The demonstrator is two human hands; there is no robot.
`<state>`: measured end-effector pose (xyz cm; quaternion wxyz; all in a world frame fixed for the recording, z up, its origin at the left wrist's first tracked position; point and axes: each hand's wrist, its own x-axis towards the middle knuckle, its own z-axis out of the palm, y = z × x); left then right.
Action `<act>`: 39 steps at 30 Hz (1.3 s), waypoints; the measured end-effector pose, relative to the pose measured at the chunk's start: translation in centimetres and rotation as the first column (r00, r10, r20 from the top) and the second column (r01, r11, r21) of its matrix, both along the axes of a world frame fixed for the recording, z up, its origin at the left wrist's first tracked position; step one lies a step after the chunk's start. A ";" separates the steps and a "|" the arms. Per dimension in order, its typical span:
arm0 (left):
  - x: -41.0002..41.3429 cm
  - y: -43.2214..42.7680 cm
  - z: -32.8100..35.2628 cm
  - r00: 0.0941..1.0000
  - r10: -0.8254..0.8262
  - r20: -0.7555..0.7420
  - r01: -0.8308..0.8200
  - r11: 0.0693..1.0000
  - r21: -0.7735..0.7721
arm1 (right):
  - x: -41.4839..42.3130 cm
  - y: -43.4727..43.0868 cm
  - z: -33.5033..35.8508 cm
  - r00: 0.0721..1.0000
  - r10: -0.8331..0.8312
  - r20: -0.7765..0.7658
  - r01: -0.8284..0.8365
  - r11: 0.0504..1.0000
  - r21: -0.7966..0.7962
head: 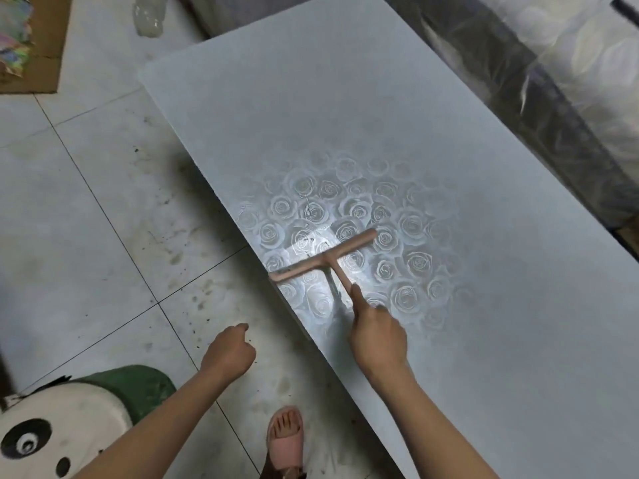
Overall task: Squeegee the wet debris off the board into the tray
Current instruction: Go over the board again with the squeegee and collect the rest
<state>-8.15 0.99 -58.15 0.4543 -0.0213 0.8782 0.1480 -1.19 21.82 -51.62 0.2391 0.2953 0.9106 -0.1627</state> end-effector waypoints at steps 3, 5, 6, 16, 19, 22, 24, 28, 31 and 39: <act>0.1 -0.1 -0.1 1.000 0.007 0.002 -0.007 1.000 0.001 | 0.1 1.2 1.1 0.998 0.055 -0.022 -0.054 0.997 0.046; 0.2 0.3 -0.1 1.000 0.008 0.006 -0.008 1.000 0.015 | 3.9 2.2 2.0 0.998 0.065 -0.011 -0.064 0.995 0.081; 0.3 0.6 -0.1 1.000 0.012 0.006 -0.012 1.000 0.023 | 5.7 2.2 2.5 0.999 0.047 0.014 -0.048 0.996 0.081; 2.2 2.2 0.8 0.997 0.023 -0.068 -0.020 0.999 0.041 | -0.6 0.8 -0.1 0.998 0.036 -0.054 -0.036 0.999 -0.008; 3.7 3.4 1.9 0.995 -0.003 -0.096 0.008 0.999 0.045 | 3.6 2.6 1.1 0.991 -0.011 -0.131 0.007 0.999 -0.032; 6.0 5.0 2.8 0.993 -0.048 -0.110 0.054 0.997 0.048 | 12.7 5.0 1.7 0.981 -0.101 -0.164 0.083 0.990 -0.115; 8.4 6.7 3.2 0.989 -0.100 -0.111 0.106 0.994 0.042 | 19.6 7.1 1.9 0.979 -0.157 -0.130 0.137 0.979 -0.151; 13.3 9.6 3.3 0.967 -0.218 -0.131 0.222 0.975 0.017 | 30.6 9.8 1.5 0.978 -0.198 -0.056 0.182 0.959 -0.219; 17.1 11.7 3.2 0.936 -0.318 -0.153 0.322 0.947 0.002 | 37.0 11.5 1.7 0.973 -0.225 -0.054 0.206 0.946 -0.249; 26.4 18.3 2.6 0.834 -0.521 -0.182 0.509 0.853 -0.111 | 51.3 18.9 4.4 0.962 -0.271 -0.017 0.260 0.937 -0.231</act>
